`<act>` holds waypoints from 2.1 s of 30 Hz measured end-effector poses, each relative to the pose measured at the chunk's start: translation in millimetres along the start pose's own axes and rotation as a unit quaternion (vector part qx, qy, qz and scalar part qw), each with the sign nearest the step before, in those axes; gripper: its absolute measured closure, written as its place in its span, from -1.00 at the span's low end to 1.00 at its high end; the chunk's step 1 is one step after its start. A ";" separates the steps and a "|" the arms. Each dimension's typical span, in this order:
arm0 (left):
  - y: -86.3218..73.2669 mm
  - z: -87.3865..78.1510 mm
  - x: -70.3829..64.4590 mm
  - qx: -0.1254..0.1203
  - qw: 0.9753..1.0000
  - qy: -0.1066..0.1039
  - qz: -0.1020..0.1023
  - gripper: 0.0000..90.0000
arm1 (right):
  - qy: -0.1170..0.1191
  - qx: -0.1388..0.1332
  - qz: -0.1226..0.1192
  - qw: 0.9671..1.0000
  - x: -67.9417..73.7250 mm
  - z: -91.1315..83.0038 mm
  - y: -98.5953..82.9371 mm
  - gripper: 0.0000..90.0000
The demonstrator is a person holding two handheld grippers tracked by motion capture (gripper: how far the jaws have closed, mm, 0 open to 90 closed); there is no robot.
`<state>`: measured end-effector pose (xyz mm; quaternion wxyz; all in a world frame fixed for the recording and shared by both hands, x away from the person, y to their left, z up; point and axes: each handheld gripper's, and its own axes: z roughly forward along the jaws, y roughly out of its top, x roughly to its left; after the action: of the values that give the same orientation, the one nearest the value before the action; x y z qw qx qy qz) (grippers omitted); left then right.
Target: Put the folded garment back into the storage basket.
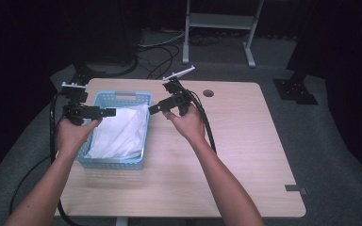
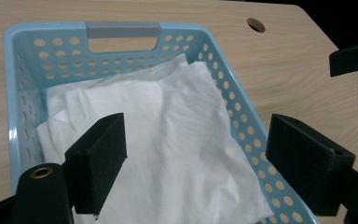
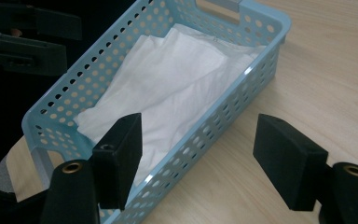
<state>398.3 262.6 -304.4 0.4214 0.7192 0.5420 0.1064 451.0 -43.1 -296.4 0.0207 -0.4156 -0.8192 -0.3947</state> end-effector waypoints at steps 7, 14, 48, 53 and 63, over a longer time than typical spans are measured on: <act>-1.6 7.0 -14.5 0.000 1.000 -0.004 0.005 -0.57 | 0.008 -0.007 0.016 1.000 -10.5 -15.8 -11.2 -0.38; 0.5 12.2 -26.9 -0.003 1.000 -0.007 0.008 -0.60 | 0.012 -0.020 0.027 0.999 -22.6 -31.7 -23.4 -0.44; -1.4 42.1 -74.4 -0.022 0.999 -0.033 0.012 -0.60 | -0.020 -0.034 0.025 0.999 -53.6 -77.1 -60.9 -0.47; -4.7 48.6 -88.4 -0.027 0.999 -0.039 0.023 -0.60 | -0.024 -0.038 0.025 0.999 -59.1 -80.7 -71.5 -0.47; -13.1 61.6 -107.4 -0.032 0.998 -0.049 0.032 -0.60 | -0.034 -0.047 0.025 0.998 -71.2 -90.5 -92.1 -0.47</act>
<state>384.9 139.8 -319.5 0.4663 0.7268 0.4939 0.1016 406.7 -182.1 -318.0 -0.0169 -0.4495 -0.7892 -0.4181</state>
